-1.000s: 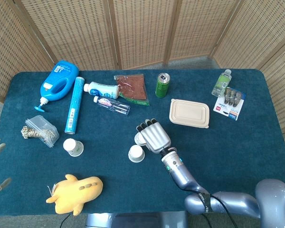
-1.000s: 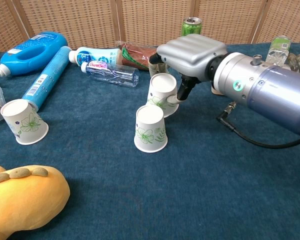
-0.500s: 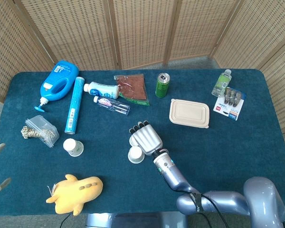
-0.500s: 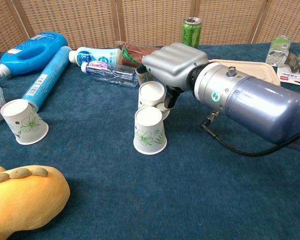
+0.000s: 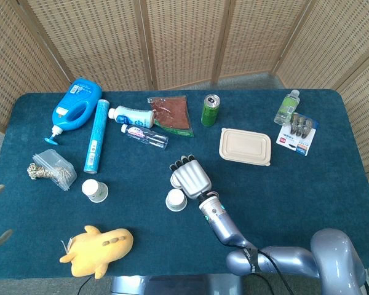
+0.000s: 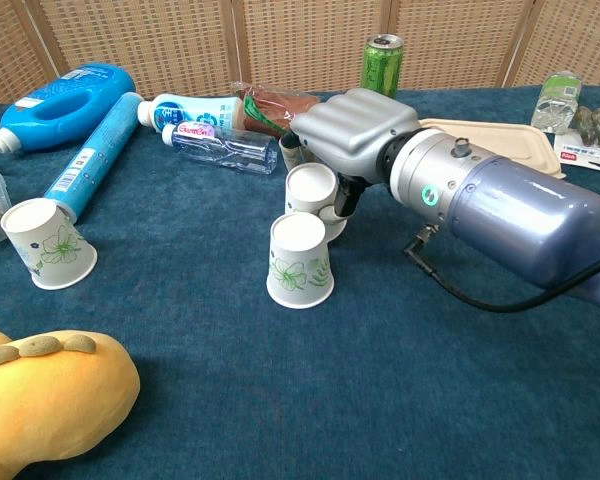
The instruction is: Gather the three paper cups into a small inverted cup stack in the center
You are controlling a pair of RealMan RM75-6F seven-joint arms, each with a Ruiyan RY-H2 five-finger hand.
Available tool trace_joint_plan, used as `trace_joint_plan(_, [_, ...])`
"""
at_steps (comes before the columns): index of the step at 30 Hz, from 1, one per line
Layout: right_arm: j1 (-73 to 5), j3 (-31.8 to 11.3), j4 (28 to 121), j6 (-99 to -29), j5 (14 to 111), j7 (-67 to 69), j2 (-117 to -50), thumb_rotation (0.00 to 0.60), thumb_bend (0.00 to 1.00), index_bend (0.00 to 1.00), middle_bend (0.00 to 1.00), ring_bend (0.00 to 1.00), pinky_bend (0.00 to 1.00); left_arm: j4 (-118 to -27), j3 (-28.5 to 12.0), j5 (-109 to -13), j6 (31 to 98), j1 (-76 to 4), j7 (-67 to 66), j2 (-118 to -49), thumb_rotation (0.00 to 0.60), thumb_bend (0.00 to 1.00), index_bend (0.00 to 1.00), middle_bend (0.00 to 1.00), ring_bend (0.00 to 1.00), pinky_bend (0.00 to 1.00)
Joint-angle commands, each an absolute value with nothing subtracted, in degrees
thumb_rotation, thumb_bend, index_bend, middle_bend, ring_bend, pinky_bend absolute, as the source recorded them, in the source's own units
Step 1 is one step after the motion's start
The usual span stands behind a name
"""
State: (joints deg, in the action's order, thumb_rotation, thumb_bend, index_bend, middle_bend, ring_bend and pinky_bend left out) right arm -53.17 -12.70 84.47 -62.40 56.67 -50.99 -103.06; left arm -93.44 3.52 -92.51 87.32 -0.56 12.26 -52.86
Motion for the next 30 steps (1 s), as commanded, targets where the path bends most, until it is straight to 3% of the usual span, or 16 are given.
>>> trace_joint_plan(1, [-53.1,-12.4,84.8,-62.4,56.8,-51.0,-102.7,0.6,0.36,0.33,0.42,0.28,0.37,-93.5,3.6,-92.6,87.4,-0.5,12.2,-52.9,0.6,0.26,0.0,0.0,0.0,0.0])
trace_joint_plan(11, [-53.5,-11.9,86.5,-62.5,56.5,-52.1,-102.0,0.6,0.32,0.32,0.41,0.28,0.37,-93.5,3.6,-92.6,87.5,-0.5,12.4,-52.8,0.6,0.26,0.0,0.0,0.0,0.0])
trace_joint_plan(24, [-53.6,-11.6,87.1,-62.8,56.0,-52.1,-101.9,0.6,0.28,0.1,0.37,0.27,0.37,-93.5,3.5,-92.5,87.7,-0.4,12.8,-52.6,0.6,0.25,0.0,0.0,0.0,0.0])
trace_joint_plan(30, [-53.3,-11.4,88.0,-63.1,55.9,-52.0,-100.8,0.6,0.27,0.07,0.33,0.26,0.37,-93.5,3.6,-92.6,87.6,-0.4,12.8,-52.5,0.6,0.26,0.0,0.0,0.0,0.0])
